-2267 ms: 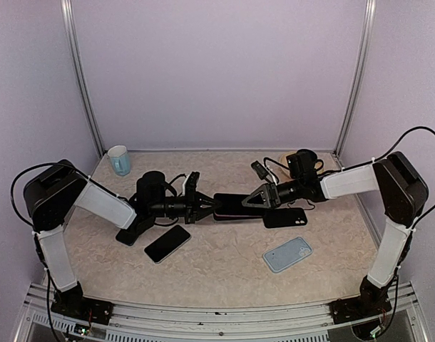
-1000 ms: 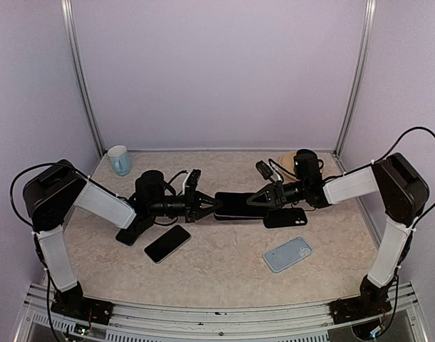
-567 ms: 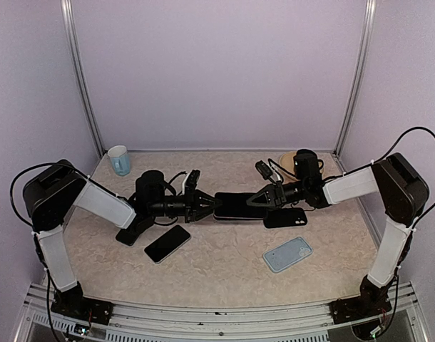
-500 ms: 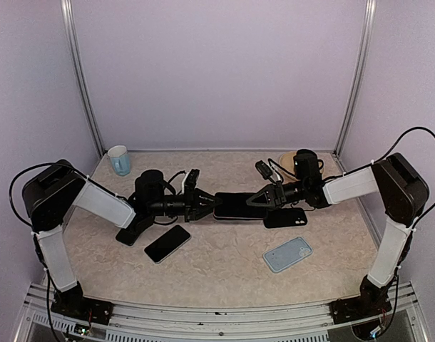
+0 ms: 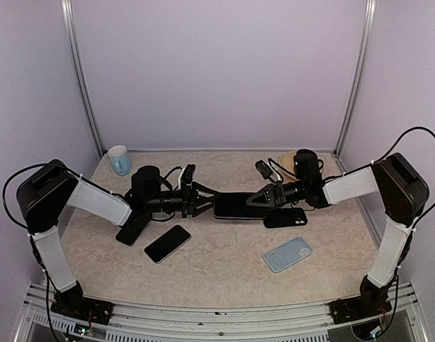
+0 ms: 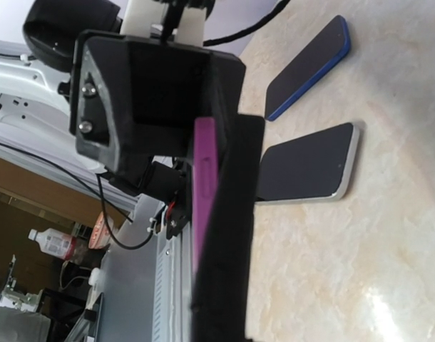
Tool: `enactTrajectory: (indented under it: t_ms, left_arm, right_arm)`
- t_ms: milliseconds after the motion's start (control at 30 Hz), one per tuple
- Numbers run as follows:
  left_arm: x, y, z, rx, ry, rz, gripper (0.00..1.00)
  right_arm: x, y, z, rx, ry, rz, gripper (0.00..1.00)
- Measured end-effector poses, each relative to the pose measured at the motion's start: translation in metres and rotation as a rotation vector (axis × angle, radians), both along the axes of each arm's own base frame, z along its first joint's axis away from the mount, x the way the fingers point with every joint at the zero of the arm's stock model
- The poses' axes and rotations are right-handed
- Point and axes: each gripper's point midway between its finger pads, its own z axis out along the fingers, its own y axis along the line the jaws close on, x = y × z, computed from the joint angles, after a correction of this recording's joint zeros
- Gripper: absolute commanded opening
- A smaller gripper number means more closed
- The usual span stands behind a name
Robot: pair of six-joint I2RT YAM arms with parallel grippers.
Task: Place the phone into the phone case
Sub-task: Install the phone on the phone case.
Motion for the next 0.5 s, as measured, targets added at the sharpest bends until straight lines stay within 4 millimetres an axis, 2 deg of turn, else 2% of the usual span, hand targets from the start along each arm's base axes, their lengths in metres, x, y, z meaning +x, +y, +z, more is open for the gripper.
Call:
enactTrajectory:
  t_ms: [500]
  left_arm:
    - [0.0084, 0.0093, 0.0104, 0.007, -0.040, 0.035, 0.50]
  right_arm:
    - [0.0003, 0.0000, 0.0005, 0.002, -0.007, 0.000, 0.00]
